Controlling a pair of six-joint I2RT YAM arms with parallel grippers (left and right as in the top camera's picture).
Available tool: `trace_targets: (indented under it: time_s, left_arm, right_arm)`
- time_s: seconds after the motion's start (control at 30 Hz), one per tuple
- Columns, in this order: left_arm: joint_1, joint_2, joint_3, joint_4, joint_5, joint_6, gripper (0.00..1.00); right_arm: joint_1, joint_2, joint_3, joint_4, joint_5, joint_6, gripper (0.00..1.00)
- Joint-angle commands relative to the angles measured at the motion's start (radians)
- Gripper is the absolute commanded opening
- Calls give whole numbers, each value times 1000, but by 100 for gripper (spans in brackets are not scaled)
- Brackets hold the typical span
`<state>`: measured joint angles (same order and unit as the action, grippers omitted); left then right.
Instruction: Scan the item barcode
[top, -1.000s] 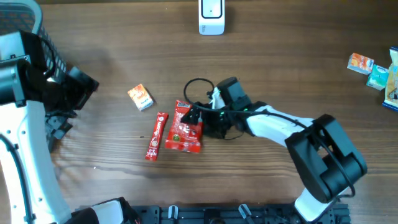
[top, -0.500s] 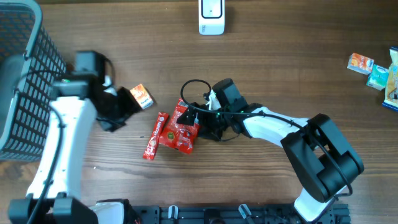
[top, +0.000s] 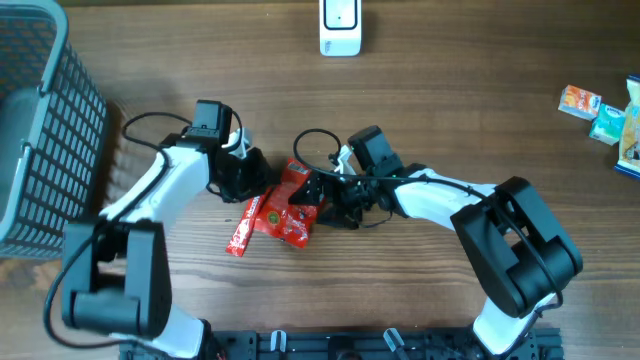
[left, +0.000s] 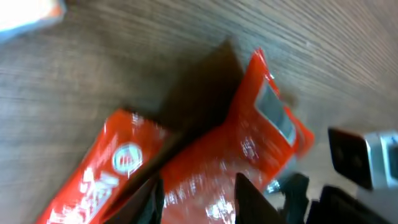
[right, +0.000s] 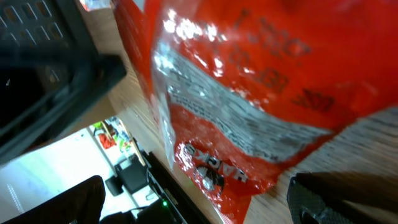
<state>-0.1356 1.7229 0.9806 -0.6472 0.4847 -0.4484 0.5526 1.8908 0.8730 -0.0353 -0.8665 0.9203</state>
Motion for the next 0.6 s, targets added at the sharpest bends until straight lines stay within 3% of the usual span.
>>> trace_targets:
  time_s: [0.0, 0.17, 0.23, 0.4, 0.57]
  left_arm:
    - [0, 65, -4, 16, 28, 26, 31]
    - [-5, 126, -4, 14, 95, 103, 32]
    - [-8, 137, -4, 12, 106, 105, 27]
    - [-13, 142, -4, 2, 191, 105, 5]
    - [-13, 142, -4, 1, 316, 104, 4]
  right_arm:
    - [-1, 50, -36, -36, 56, -60, 95]
    - [-2, 50, -36, -33, 57, -60, 96]
    - [-2, 50, -36, -33, 57, -60, 96]
    - [-1, 50, -36, -34, 65, -74, 96]
    - [0, 50, -36, -33, 86, -83, 96]
